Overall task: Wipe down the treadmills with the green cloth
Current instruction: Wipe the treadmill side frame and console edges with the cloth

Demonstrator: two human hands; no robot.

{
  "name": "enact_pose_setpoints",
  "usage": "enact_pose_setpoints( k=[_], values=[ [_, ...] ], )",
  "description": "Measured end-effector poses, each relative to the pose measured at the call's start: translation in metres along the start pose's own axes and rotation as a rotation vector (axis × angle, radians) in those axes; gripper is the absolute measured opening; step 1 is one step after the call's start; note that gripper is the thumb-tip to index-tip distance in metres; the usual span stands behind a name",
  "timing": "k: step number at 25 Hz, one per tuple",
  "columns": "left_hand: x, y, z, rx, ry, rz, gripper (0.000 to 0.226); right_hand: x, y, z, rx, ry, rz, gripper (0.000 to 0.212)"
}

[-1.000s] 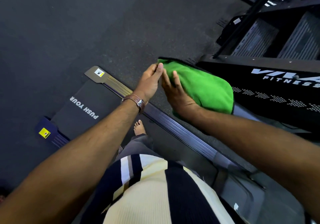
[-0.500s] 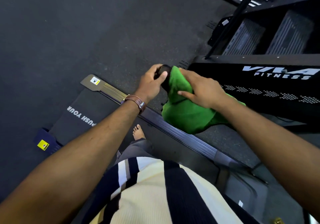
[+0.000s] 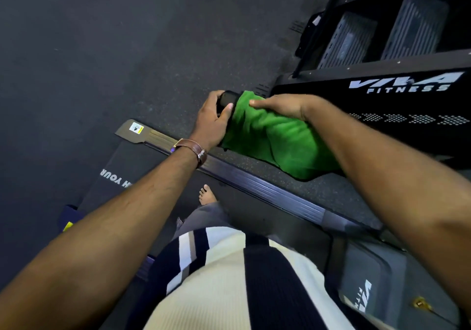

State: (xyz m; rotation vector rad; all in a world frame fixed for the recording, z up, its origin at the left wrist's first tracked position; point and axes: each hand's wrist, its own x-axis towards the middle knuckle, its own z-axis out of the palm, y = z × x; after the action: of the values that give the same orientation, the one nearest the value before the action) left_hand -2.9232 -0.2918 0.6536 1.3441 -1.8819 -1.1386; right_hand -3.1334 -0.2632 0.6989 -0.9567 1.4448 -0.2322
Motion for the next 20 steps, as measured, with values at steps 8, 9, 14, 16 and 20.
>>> enact_pose_setpoints(
  k=[8, 9, 14, 16, 20],
  values=[
    [-0.001, 0.002, 0.01, -0.026, 0.074, 0.034, 0.041, -0.014, 0.017, 0.064, -1.065, 0.853, -0.255, 0.067],
    [-0.002, 0.002, 0.012, 0.059, 0.116, 0.124, 0.042, -0.021, 0.027, 0.065, -1.115, 0.859, -0.278, 0.068],
    [-0.002, 0.031, 0.034, 0.559, -0.029, 0.569, 0.029, -0.077, 0.103, 0.043, -1.163, 1.015, -0.136, 0.077],
    [-0.005, 0.045, 0.051, 0.603, -0.133, 0.639, 0.029, -0.1, 0.125, 0.034, -1.132, 1.064, -0.091, 0.078],
    [-0.012, 0.068, 0.073, 0.626, -0.224, 0.684, 0.029, -0.105, 0.14, 0.047, -0.912, 1.278, 0.063, 0.072]
  ],
)
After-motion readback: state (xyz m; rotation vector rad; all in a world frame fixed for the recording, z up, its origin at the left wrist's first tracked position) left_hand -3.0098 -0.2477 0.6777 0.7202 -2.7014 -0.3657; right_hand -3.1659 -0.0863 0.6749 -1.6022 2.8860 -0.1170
